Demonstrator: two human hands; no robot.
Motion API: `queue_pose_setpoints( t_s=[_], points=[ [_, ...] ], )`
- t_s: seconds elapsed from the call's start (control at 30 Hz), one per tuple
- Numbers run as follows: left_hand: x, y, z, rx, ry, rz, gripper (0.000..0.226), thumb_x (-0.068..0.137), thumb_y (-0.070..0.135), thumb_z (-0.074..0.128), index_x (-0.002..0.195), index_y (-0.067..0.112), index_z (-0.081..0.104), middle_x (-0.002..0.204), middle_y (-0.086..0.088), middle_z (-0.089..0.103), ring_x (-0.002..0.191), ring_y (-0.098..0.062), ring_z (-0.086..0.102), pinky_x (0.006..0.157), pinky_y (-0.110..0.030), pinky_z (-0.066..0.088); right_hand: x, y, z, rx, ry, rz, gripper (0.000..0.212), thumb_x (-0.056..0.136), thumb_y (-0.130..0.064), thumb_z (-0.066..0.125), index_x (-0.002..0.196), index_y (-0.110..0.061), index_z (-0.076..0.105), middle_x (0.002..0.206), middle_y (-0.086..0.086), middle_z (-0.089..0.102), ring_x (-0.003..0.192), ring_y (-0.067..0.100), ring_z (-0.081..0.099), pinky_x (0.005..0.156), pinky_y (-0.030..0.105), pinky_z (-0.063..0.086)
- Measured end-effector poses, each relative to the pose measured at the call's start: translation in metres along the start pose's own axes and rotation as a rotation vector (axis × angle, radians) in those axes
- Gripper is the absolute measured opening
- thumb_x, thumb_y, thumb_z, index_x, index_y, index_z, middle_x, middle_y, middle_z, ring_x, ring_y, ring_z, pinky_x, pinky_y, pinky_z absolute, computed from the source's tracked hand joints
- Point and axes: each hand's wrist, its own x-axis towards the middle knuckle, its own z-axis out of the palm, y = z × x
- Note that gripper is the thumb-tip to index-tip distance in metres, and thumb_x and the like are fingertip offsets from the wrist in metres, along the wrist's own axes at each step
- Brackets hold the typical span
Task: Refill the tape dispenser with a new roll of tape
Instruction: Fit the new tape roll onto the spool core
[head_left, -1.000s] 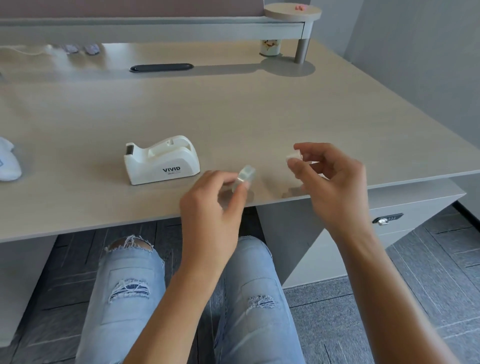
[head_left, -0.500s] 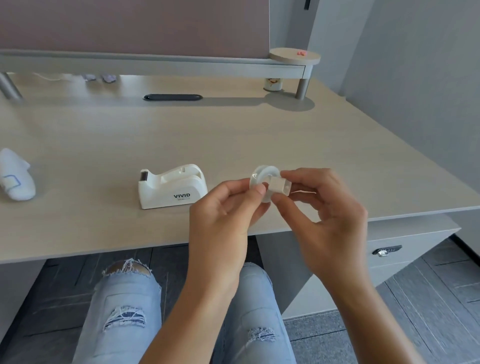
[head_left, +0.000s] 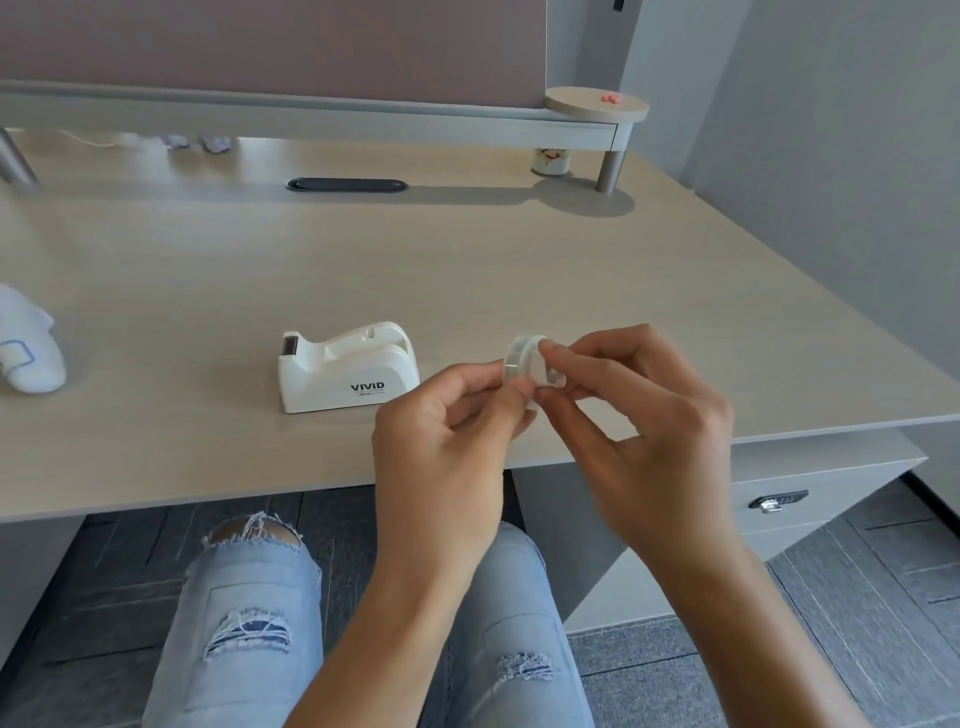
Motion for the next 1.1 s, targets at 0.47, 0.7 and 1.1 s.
queue_pose_setpoints(
  t_s=[0.47,0.7,1.1],
  points=[
    [-0.002,-0.002,-0.002,-0.054,-0.009,0.009,0.010,0.091,0.003,0.074,0.096,0.008,0.080,0.089,-0.009,0.084,0.089,-0.020,0.080,0.095,-0.045,0.062,0.003,-0.003,-0.002,0.701,-0.052,0.505,0.026,0.076,-0.007,0.083,0.100,-0.012,0.078,0.090,0.001,0.082,0.082,0.014,0.077,0.082,0.021,0.059],
    [0.002,-0.001,-0.004,-0.048,-0.033,0.018,0.011,0.089,0.002,0.074,0.096,0.007,0.080,0.089,-0.007,0.085,0.085,-0.016,0.080,0.091,-0.038,0.063,0.009,-0.005,-0.007,0.795,-0.109,0.634,0.023,0.071,-0.007,0.083,0.094,-0.010,0.081,0.090,0.004,0.084,0.084,0.013,0.079,0.085,0.025,0.062],
    [0.005,-0.003,-0.007,-0.027,-0.001,0.041,0.011,0.090,0.004,0.075,0.098,0.007,0.081,0.092,-0.007,0.085,0.093,-0.021,0.081,0.093,-0.042,0.062,0.006,-0.006,0.002,0.562,-0.068,0.495,0.014,0.079,-0.002,0.086,0.091,-0.007,0.083,0.094,0.009,0.080,0.091,0.017,0.079,0.083,0.021,0.060]
  ],
)
